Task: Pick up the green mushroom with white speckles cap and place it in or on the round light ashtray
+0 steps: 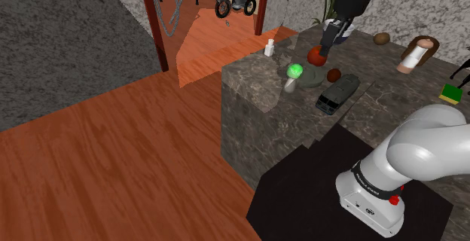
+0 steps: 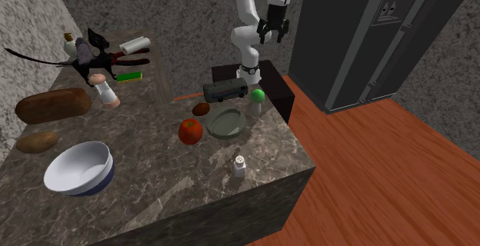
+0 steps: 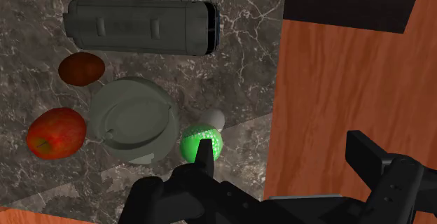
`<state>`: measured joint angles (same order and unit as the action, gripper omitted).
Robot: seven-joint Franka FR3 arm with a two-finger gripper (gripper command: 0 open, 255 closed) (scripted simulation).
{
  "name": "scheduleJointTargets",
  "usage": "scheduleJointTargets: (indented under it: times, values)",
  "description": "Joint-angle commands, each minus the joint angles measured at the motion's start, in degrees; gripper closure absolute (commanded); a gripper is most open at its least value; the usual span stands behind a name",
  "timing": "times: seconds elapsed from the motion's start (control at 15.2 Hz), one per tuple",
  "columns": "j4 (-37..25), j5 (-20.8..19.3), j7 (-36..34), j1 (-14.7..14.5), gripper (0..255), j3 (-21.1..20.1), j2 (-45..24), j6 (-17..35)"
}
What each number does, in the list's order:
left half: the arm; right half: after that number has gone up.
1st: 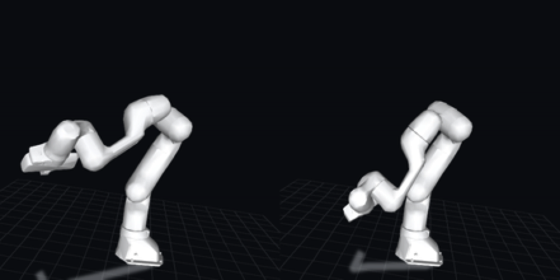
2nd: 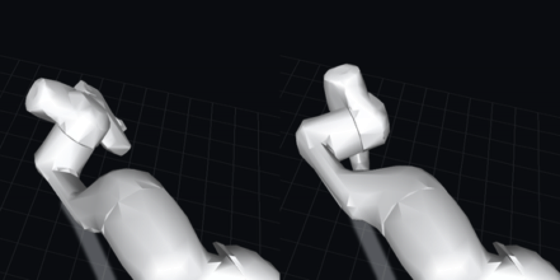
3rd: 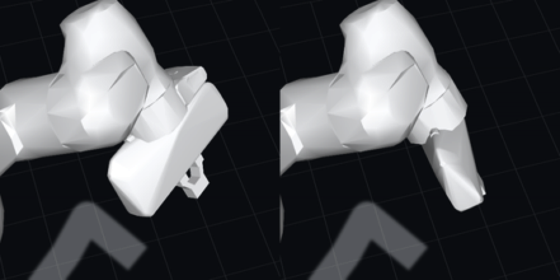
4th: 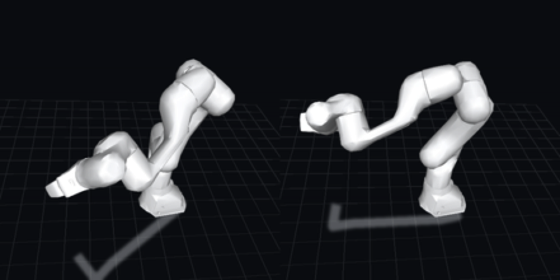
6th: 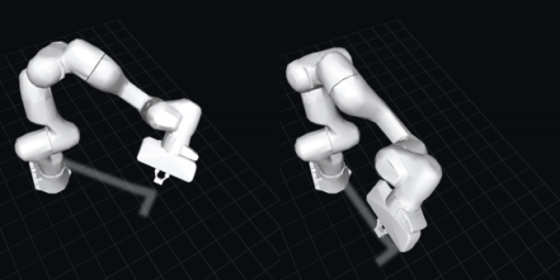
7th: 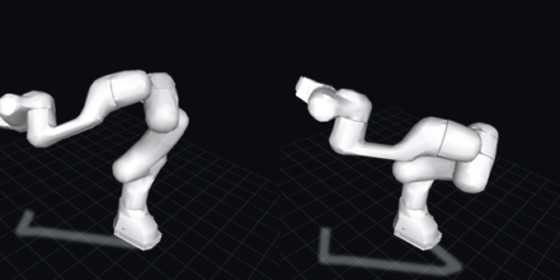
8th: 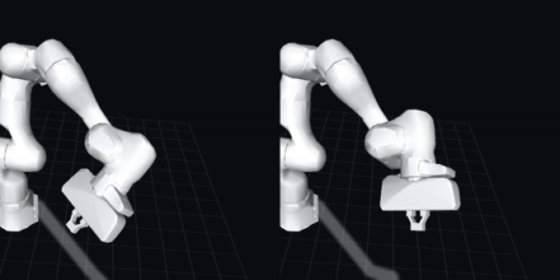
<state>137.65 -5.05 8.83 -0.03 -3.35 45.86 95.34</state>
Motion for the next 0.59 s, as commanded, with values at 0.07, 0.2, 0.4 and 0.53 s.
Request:
scheduleJointTargets:
  times: [0.07,0.2,0.4,0.53]
  values:
    - [0.8,0.4,1.1,0.3,0,1.7,-0.8,1.8]
    - [2.1,1.3,3.3,0.7,0,5.1,-2.7,5.4]
    - [3.4,3.1,7.0,1.0,0,10.1,-6.5,10.7]
    - [3.9,4.8,9.8,1.0,0,13.5,-9.5,14.1]
